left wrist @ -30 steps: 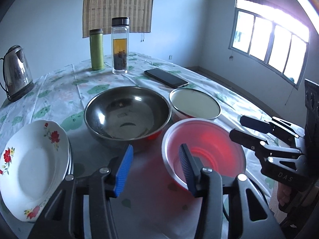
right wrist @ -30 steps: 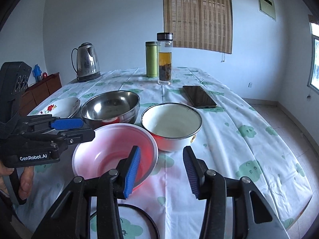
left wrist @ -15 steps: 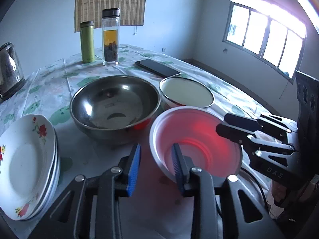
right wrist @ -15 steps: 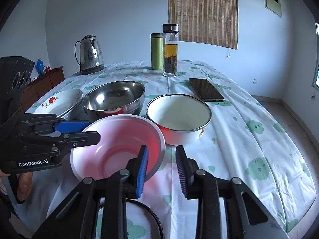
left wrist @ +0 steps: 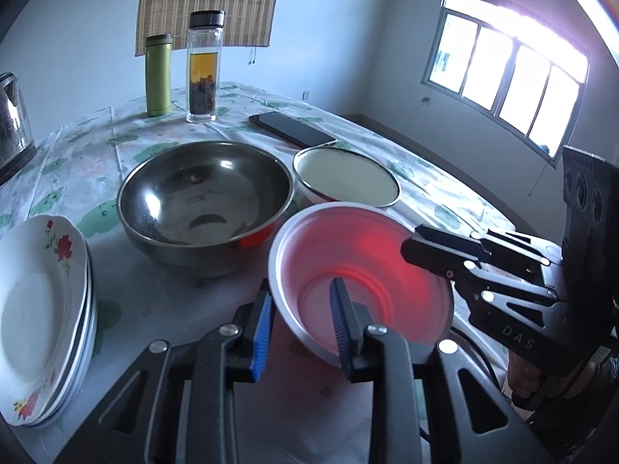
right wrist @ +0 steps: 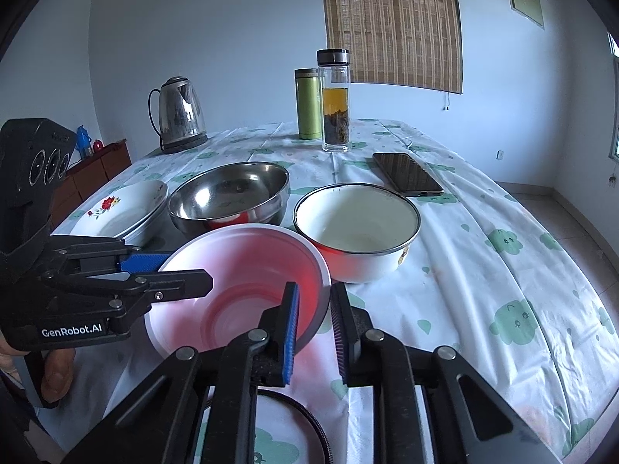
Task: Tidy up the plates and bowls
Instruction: 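Lift the pink bowl with both grippers over the steel bowl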
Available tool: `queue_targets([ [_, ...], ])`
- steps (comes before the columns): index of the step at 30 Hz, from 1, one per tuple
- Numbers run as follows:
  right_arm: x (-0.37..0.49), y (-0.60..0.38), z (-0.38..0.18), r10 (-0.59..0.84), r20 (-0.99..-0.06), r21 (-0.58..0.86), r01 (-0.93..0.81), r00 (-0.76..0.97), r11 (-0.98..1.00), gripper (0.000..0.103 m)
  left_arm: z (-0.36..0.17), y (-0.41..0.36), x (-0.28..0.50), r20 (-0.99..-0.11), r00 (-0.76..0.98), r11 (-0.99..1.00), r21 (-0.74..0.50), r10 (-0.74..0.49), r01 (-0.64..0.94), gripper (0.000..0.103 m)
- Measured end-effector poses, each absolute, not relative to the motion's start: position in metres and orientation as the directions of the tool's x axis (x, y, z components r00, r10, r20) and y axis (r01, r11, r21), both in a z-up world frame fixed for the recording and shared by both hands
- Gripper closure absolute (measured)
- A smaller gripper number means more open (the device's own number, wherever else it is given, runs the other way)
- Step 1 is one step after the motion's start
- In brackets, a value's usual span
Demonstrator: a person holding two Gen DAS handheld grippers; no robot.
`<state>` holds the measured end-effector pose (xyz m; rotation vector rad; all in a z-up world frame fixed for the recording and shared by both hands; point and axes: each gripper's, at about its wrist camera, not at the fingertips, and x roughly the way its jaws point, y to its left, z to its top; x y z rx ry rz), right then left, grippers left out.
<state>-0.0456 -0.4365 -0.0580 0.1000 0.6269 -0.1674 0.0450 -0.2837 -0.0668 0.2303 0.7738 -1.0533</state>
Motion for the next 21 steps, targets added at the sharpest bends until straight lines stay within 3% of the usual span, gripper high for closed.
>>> queue_targets([
  [21, -0.045, -0.423, -0.031, -0.092, -0.535, 0.061, 0.147, 0.840, 0.987, 0.085, -0.042, -0.261, 0.055, -0.553, 0.318, 0.516, -0.249, -0.770, 0.819, 0.076],
])
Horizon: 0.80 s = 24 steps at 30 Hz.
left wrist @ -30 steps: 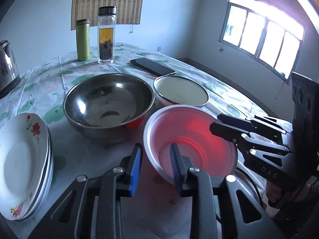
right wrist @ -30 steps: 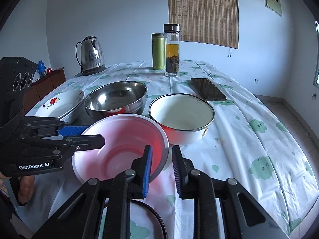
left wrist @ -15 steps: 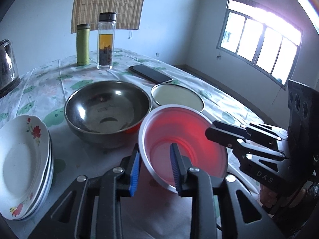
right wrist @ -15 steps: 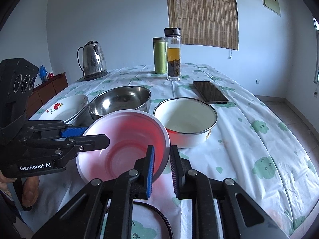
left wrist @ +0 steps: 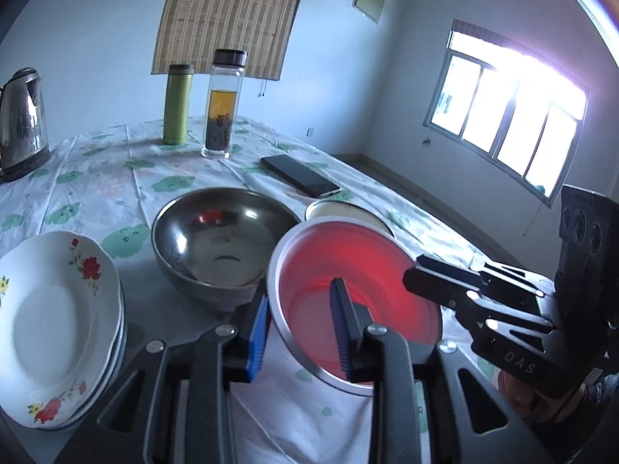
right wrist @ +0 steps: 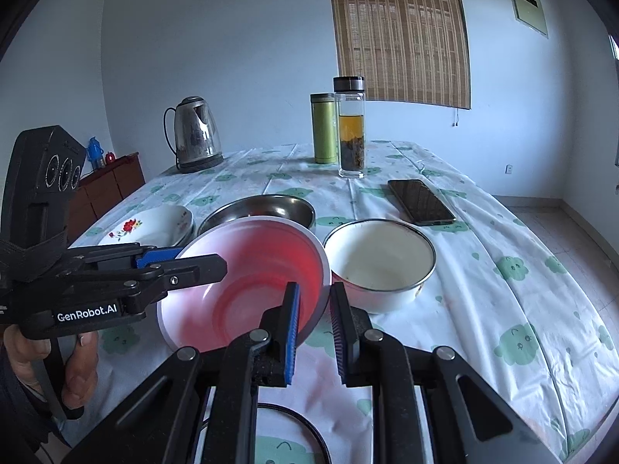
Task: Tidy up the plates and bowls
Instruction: 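Lift the pink bowl with both grippers over the steel bowl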
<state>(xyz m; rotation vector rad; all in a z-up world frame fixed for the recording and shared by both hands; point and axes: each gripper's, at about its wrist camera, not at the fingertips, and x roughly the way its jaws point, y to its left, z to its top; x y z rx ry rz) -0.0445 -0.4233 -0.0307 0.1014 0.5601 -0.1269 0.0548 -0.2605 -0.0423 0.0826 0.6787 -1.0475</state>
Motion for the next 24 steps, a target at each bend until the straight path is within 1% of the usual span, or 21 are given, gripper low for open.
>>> queue_targets([
  [6, -0.041, -0.423, -0.028, -0.097, -0.529, 0.053, 0.147, 0.843, 0.988, 0.085, -0.041, -0.261, 0.056, -0.550, 0.328, 0.523, -0.241, -0.768, 0.818, 0.076],
  [18, -0.034, -0.416, -0.016, -0.095, -0.504, 0.032, 0.128, 0.858, 0.991, 0.085, -0.030, -0.255, 0.063, -0.513, 0.375, 0.552, -0.251, -0.772, 0.795, 0.076],
  [24, -0.032, -0.411, -0.009, -0.088, -0.487, 0.024, 0.114, 0.869, 0.993, 0.085, -0.024, -0.252, 0.064, -0.518, 0.398, 0.579, -0.250, -0.757, 0.776, 0.076],
])
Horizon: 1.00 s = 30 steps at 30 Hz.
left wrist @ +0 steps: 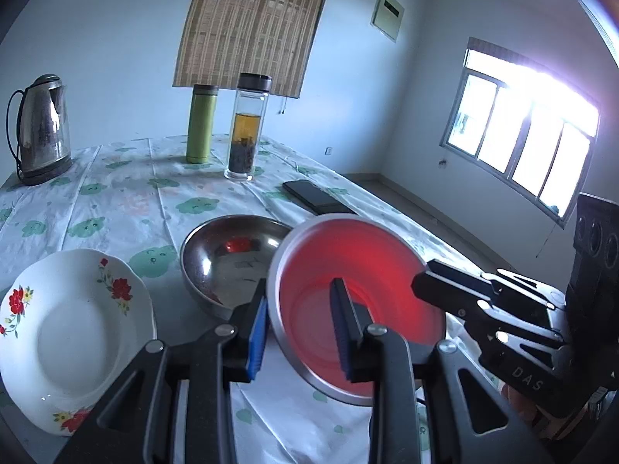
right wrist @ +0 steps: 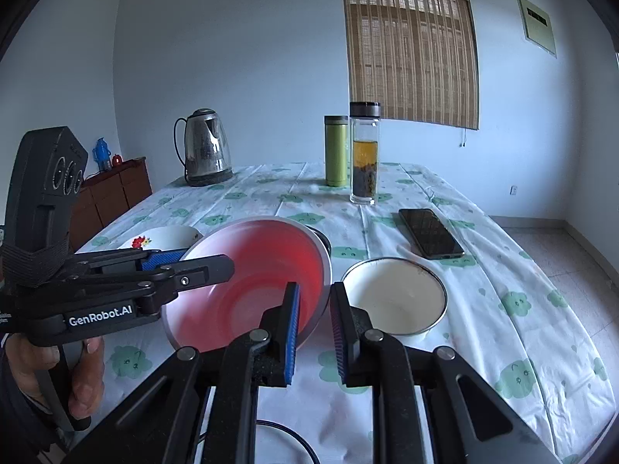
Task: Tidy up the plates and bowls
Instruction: 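Lift the pink bowl with both grippers over the steel bowl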
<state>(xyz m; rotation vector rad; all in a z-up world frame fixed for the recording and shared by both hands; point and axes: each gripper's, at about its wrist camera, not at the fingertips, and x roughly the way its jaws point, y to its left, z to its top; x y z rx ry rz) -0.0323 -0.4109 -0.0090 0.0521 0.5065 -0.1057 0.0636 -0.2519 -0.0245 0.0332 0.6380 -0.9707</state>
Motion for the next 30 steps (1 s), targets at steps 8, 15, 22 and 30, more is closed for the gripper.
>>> queue_targets([
  [8, -0.033, -0.413, -0.004, -0.088, -0.477, 0.021, 0.111, 0.874, 0.994, 0.085, -0.013, -0.256, 0.064, -0.509, 0.414, 0.587, -0.242, -0.755, 0.772, 0.076],
  [15, -0.030, -0.414, 0.006, -0.090, -0.450, 0.008, 0.105, 0.888, 0.994, 0.085, 0.005, -0.260, 0.071, -0.495, 0.436, 0.597, -0.233, -0.752, 0.767, 0.076],
  [22, -0.023, -0.420, 0.006, -0.096, -0.437, 0.017, 0.114, 0.894, 0.993, 0.085, 0.007, -0.268, 0.081, -0.480, 0.451, 0.602, -0.223, -0.753, 0.767, 0.076],
  [30, -0.012, -0.425, 0.006, -0.114, -0.439, 0.007, 0.130, 0.891, 0.991, 0.085, 0.013, -0.280, 0.089, -0.476, 0.474, 0.614, -0.196, -0.741, 0.765, 0.076],
])
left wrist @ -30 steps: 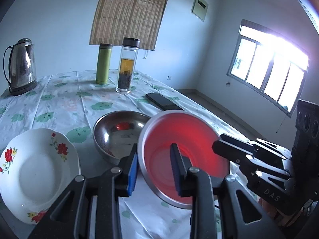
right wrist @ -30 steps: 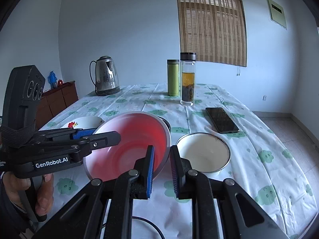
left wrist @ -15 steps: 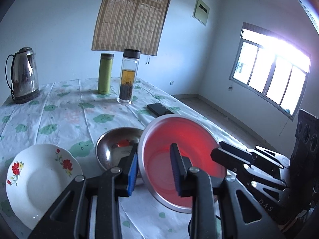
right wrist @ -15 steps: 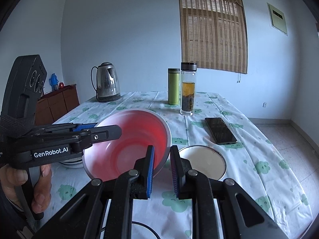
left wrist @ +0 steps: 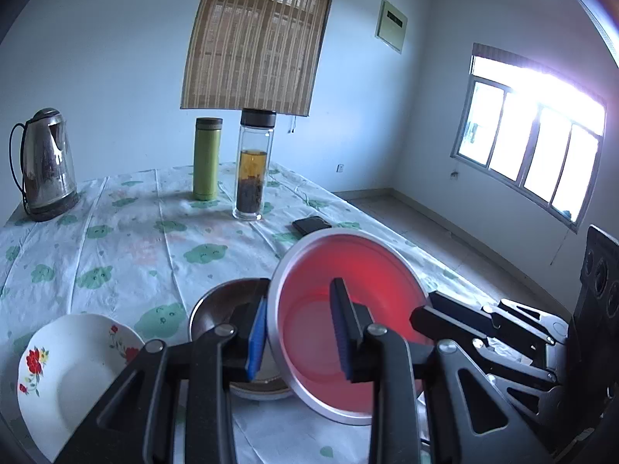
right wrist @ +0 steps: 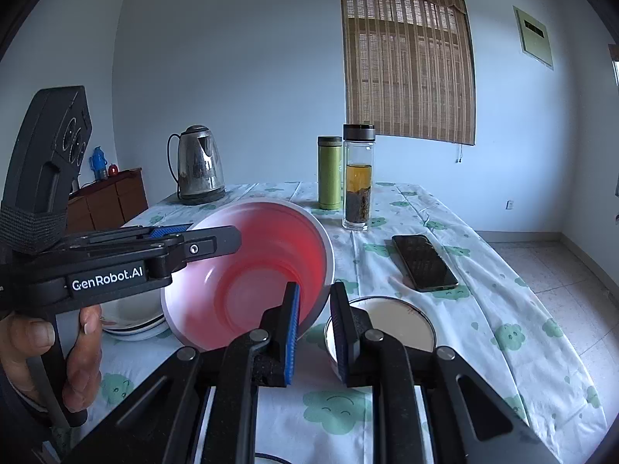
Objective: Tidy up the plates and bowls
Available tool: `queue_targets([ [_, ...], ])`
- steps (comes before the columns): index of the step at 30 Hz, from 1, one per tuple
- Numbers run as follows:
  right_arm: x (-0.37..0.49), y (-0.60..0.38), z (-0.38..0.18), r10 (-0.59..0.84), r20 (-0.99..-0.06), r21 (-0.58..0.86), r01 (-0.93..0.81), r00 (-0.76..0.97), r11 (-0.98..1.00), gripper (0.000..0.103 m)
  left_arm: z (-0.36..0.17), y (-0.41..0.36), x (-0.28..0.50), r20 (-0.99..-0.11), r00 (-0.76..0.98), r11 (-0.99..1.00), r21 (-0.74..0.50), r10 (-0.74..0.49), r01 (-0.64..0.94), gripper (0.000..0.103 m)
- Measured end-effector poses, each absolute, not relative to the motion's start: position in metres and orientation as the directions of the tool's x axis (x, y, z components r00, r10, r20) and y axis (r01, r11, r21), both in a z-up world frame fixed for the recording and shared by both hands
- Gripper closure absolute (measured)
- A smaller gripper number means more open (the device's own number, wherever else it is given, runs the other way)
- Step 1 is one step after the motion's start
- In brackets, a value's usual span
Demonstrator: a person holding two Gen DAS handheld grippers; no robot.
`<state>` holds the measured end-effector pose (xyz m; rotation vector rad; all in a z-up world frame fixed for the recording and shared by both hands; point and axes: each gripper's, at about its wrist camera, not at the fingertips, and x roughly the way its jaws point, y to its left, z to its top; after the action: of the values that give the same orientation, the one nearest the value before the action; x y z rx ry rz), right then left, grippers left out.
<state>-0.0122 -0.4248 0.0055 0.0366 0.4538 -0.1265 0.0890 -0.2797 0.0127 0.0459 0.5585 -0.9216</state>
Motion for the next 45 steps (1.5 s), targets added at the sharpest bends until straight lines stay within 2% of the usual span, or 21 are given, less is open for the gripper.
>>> queue_targets([
  [19, 0.031, -0.415, 0.005, -0.134, -0.452, -0.062, 0.119, 0.882, 0.991, 0.085, -0.001, -0.267, 0.125, -0.476, 0.492, 0.654, -0.270, -0.729, 0.707, 0.076],
  [45, 0.058, -0.411, -0.002, -0.153, -0.510, -0.107, 0.114, 0.847, 0.988, 0.083, -0.023, -0.272, 0.142, -0.553, 0.458, 0.677, -0.290, -0.695, 0.677, 0.076],
])
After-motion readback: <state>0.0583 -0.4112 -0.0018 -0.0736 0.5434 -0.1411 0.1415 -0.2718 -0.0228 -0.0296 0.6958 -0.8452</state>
